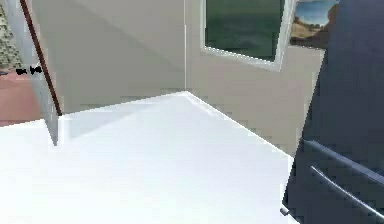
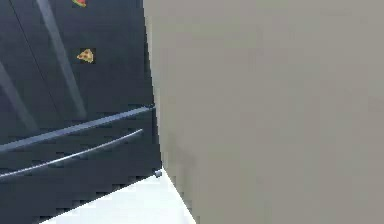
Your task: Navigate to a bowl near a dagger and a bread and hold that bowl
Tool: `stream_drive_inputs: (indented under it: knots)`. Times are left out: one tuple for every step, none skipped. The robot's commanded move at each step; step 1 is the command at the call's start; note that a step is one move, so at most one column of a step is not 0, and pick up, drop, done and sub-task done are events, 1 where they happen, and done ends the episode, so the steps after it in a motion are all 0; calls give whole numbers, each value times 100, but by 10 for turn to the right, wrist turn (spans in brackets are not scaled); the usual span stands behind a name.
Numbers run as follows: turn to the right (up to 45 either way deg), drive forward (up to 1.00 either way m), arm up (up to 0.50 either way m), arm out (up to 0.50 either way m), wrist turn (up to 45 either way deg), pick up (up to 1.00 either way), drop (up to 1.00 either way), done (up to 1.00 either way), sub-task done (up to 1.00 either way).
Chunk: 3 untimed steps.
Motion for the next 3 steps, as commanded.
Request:
stream_drive_inputs:
  knots:
    - [-300,0,0,0,0,0,0,0,0]
    - [0,15,0,0,0,0,0,0,0]
    - [-330,0,0,0,0,0,0,0,0]
